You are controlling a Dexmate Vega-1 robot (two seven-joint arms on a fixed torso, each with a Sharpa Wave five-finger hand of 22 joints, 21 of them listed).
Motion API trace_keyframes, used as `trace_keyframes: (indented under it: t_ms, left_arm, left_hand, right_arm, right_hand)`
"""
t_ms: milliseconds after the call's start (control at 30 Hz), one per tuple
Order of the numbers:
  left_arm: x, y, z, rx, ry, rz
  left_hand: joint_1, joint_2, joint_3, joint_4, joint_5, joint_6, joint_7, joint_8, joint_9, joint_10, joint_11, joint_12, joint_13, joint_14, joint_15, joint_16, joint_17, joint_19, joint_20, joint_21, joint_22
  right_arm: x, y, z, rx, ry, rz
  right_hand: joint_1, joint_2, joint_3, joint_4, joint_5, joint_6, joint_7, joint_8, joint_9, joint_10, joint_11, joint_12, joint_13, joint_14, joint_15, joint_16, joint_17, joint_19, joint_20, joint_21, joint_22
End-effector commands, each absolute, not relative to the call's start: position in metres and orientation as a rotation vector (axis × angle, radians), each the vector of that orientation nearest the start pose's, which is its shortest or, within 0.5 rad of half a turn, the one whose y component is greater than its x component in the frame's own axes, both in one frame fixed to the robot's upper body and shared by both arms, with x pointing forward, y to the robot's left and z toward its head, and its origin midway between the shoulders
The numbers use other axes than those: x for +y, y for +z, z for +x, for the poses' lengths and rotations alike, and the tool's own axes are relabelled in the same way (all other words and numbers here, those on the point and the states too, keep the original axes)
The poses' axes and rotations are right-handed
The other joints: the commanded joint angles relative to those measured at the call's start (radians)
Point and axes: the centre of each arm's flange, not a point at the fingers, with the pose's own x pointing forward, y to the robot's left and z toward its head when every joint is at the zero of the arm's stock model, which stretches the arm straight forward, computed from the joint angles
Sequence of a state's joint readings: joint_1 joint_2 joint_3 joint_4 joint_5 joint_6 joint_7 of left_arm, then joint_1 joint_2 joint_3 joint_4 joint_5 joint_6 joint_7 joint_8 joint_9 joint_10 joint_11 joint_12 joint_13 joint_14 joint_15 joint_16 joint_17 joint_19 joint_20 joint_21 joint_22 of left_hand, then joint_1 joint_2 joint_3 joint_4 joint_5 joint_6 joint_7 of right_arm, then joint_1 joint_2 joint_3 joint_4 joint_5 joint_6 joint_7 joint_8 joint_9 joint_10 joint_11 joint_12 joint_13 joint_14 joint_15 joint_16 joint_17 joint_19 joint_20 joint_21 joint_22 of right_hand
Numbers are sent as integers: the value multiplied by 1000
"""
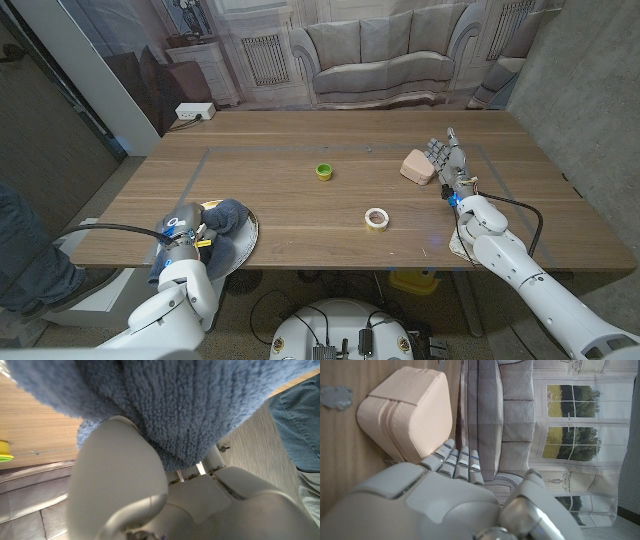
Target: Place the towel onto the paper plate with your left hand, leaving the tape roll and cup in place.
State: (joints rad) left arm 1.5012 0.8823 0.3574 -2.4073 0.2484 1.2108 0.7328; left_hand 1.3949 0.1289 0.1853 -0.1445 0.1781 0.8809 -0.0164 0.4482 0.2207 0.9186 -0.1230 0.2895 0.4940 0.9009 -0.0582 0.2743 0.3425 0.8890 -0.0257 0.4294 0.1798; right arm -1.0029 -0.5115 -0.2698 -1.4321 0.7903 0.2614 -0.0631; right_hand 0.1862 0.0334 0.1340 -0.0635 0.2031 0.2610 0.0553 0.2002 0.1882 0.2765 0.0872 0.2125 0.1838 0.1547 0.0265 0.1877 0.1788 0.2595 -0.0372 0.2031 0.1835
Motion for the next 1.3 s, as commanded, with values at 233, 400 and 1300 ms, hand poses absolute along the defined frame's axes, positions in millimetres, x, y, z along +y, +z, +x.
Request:
trace_keyframes:
  t_ms: [233,400,1300]
  left_arm:
    - [318,-138,430,-67,698,1113]
    - [320,-136,434,-70,694,1112]
    - [324,-108,446,-97,673,1133]
  left_hand:
    - [1,8,41,36,2,-15,-12,-8,4,-21,10,-19,7,17,-106,-22,8,4,-32,-12,4]
    - [0,8,42,36,2,-18,-13,-9,4,-22,9,-22,5,15,-103,-23,9,0,-30,-13,4]
    - [-91,-16,12,81,-4,-60,-16,-33,2,-66,19,-64,-1,-70,-59,-59,10,-79,4,-43,3]
  right_arm:
    - [-318,-70,627,-536,117,256]
    - [-319,-69,627,-536,119,251]
    - [-320,-67,621,-542,108,254]
  right_hand:
    - [2,1,-6,-2,-1,7,-1,-4,2,6,-2,1,3,6,1,-1,5,3,-5,0,3]
    - [2,2,-6,-2,-1,7,-1,-4,2,7,-3,1,3,7,1,-1,5,3,-5,0,3]
    - [2,3,-7,-3,-1,8,-1,-4,2,8,-3,1,3,8,1,-1,6,4,-5,1,3]
